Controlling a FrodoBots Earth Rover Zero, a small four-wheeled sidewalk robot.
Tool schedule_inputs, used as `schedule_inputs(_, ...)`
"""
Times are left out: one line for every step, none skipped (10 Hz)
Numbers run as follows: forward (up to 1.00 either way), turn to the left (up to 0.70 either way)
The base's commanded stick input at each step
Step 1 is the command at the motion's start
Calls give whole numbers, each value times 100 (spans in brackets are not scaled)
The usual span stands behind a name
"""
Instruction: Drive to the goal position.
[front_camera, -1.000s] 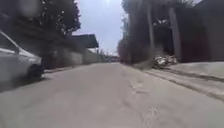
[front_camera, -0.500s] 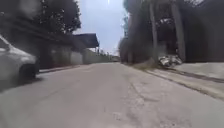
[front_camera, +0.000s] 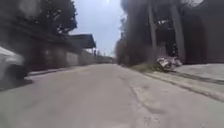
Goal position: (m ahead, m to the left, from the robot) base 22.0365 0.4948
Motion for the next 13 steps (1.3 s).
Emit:
schedule_inputs(70,0)
schedule_inputs(70,0)
schedule_inputs(70,0)
schedule_inputs(70,0)
schedule_inputs(70,0)
schedule_inputs(70,-27)
schedule_inputs(70,-35)
schedule_inputs(70,-35)
schedule_inputs(70,-13)
schedule_inputs(70,0)
schedule_inputs(70,0)
schedule_inputs(70,0)
schedule_inputs(70,0)
